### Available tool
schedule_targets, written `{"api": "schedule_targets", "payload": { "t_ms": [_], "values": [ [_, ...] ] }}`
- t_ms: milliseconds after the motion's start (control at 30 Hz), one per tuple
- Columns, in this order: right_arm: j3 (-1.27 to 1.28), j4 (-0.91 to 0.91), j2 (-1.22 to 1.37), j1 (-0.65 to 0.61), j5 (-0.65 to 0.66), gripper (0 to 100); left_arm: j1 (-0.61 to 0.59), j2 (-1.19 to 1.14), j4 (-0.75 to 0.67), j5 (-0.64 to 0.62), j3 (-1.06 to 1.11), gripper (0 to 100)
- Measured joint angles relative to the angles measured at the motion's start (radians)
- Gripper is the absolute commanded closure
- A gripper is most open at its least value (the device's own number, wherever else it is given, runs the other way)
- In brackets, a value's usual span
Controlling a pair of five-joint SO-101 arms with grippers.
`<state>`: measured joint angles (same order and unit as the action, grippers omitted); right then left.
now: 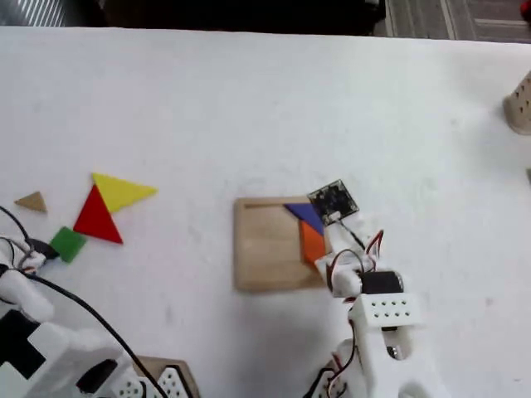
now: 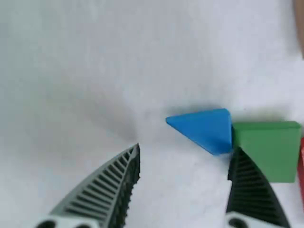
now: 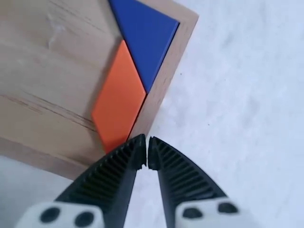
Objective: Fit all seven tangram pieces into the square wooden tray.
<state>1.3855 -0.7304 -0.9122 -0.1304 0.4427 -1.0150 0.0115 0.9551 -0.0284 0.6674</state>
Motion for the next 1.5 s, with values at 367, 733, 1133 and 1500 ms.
{"api": "schedule_targets", "payload": {
  "t_ms": [367, 733, 1133, 1500],
  "values": [
    [0.0, 0.0, 0.0, 0.002, 0.0, 97.8, -0.038, 0.008, -0.12, -0.275, 0.035, 70],
    [0.0, 0.0, 0.0, 0.002, 0.037, 97.8, -0.009, 0.008, -0.094, -0.31, 0.035, 70],
    [0.0, 0.0, 0.0, 0.002, 0.04, 97.8, 0.023, 0.008, -0.15, -0.377, 0.035, 70],
    [0.0, 0.0, 0.0, 0.002, 0.04, 97.8, 0.029, -0.063, -0.146, -0.387, 0.008, 90]
  ]
}}
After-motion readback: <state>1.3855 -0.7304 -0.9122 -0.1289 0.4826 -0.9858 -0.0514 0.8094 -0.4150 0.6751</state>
